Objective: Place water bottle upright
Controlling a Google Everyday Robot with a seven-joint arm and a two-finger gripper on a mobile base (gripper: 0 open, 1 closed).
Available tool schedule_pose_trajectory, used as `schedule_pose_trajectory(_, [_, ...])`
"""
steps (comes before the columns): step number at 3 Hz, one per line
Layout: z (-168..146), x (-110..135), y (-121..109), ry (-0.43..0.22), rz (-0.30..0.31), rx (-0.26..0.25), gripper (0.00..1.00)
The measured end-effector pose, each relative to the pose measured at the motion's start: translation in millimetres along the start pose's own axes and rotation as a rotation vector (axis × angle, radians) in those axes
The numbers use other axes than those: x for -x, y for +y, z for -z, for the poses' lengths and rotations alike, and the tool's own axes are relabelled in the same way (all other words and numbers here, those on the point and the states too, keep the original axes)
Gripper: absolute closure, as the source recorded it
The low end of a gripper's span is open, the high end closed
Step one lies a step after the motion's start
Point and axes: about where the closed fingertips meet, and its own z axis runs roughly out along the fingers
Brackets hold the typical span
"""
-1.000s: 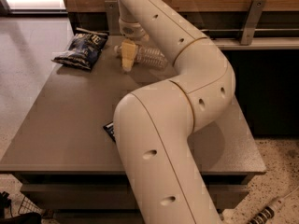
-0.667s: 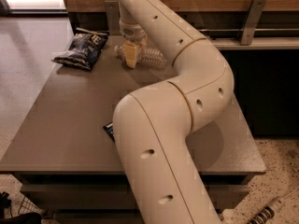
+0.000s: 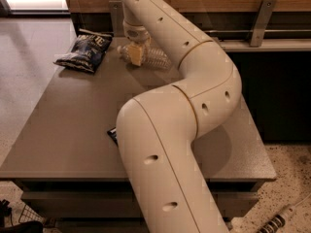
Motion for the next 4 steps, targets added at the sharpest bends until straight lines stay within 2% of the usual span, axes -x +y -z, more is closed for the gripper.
schedule_pose_trajectory(1, [5.5,-0.2,-3.6,-0.007,0.005,-0.010,1.00])
schedule_pose_trajectory(2, [23.4,-4.1,-12.9,-0.026,0.027,-0.041,1.00])
schedule_pose_trajectory(3, [53.1,-18.9,-24.4,-0.052,0.024,-0.080,1.00])
schedule_pose_trajectory(4, [71.6,-29.0,-29.2,-0.091,0.021,-0.089,1.00])
